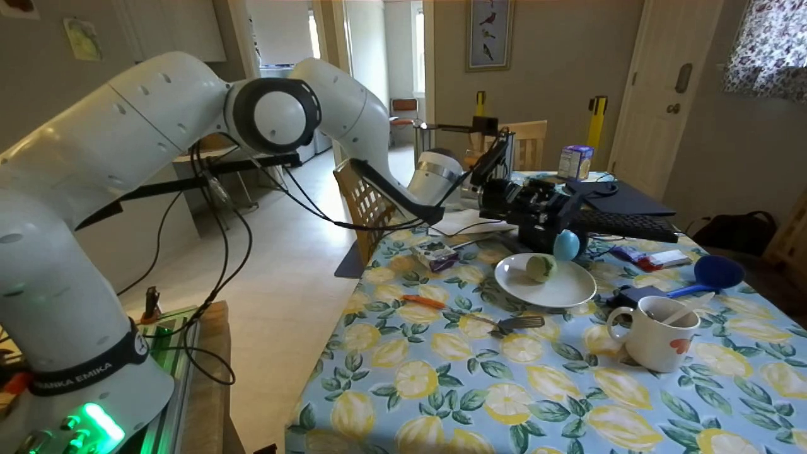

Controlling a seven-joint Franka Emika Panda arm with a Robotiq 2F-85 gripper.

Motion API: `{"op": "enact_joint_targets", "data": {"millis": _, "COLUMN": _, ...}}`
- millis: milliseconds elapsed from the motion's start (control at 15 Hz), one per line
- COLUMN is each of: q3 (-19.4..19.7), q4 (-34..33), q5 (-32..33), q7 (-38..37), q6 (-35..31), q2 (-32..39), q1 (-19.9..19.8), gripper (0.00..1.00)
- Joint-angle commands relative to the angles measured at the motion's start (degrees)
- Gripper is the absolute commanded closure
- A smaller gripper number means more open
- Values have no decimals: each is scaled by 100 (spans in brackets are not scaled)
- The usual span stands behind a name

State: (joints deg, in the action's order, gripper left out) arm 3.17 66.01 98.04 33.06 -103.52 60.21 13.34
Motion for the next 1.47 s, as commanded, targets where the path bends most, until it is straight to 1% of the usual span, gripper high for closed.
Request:
{"op": "enact_joint_targets", "data": {"millis": 0, "q3": -36, "q4": 998, "q5": -271, "q7": -941, "q6": 526, "q2": -827, "q1": -12, "gripper": 67}}
{"op": "enact_joint_targets", "data": {"millis": 133, "q3": -145, "q4": 1504, "q5": -199, "q7": -1708, "q6": 251, "q2": -1265, "q1": -118, "gripper": 67}}
{"op": "enact_joint_targets", "data": {"millis": 467, "q3": -279, "q4": 2720, "q5": 274, "q7": -3334, "q6": -558, "q2": -2175, "q1": -257, "gripper": 67}}
{"op": "enact_joint_targets", "data": {"millis": 800, "q3": -459, "q4": 3970, "q5": 1114, "q7": -4697, "q6": -1642, "q2": -2995, "q1": -434, "gripper": 67}}
{"op": "enact_joint_targets", "data": {"millis": 1000, "q3": -604, "q4": 4692, "q5": 1736, "q7": -5507, "q6": -2342, "q2": -3492, "q1": -627, "gripper": 67}}
{"op": "enact_joint_targets", "data": {"millis": 1067, "q3": -659, "q4": 4945, "q5": 1892, "q7": -5701, "q6": -2546, "q2": -3663, "q1": -694, "gripper": 67}}
{"op": "enact_joint_targets", "data": {"millis": 1200, "q3": -742, "q4": 5472, "q5": 1922, "q7": -5930, "q6": -2626, "q2": -4017, "q1": -781, "gripper": 67}}
{"op": "enact_joint_targets", "data": {"millis": 1267, "q3": -749, "q4": 5760, "q5": 1884, "q7": -6006, "q6": -2627, "q2": -4216, "q1": -845, "gripper": 67}}
{"op": "enact_joint_targets", "data": {"millis": 1400, "q3": -702, "q4": 6193, "q5": 1937, "q7": -6128, "q6": -2854, "q2": -4523, "q1": -1062, "gripper": 67}}
